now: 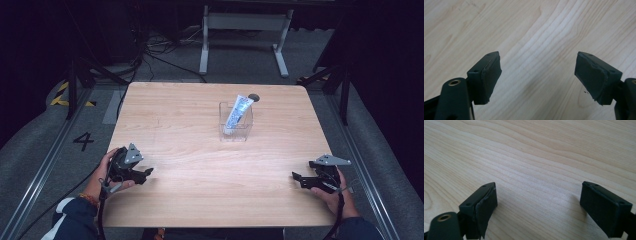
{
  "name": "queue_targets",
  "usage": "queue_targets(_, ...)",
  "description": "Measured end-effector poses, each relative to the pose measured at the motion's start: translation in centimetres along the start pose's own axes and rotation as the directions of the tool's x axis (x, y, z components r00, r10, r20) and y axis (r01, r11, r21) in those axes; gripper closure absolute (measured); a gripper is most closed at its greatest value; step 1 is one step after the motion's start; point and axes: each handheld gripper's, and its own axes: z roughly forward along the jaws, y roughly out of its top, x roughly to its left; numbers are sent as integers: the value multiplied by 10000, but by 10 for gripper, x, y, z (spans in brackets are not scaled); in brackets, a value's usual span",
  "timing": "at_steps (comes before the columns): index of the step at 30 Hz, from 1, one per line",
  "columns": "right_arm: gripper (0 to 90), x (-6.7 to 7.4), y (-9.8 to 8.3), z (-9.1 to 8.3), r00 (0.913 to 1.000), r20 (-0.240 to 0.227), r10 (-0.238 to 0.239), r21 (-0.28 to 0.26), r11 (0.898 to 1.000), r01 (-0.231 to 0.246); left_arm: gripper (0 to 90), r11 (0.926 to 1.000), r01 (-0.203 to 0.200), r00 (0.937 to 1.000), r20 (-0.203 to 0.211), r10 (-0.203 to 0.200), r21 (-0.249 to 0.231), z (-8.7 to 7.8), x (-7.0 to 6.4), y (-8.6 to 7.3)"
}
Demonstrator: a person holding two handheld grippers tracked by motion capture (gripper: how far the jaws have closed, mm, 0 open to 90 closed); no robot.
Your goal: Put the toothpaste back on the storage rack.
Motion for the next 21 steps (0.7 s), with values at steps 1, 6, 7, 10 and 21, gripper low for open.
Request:
queue_targets(1,146,0,0,0,10000,0,0,0,10000,0,218,10000,0,10000,0,0,0,0,0,0)
queue_targets(6,146,0,0,0,10000,-1,2,-2,10000,-2,220,9989,440,9988,203,-437,-155,-5,4,-21)
queue_targets(7,146,0,0,0,10000,0,-1,-2,10000,1,222,9984,558,9980,313,-554,-123,-5,5,-25)
queue_targets(10,148,0,0,0,10000,-2,-21,-3,10000,21,221,9950,987,9934,601,-977,-150,-4,6,-39)
queue_targets(21,148,0,0,0,9999,-69,-76,-8,10000,76,216,9754,2101,9747,920,-2037,-661,-8,4,-64)
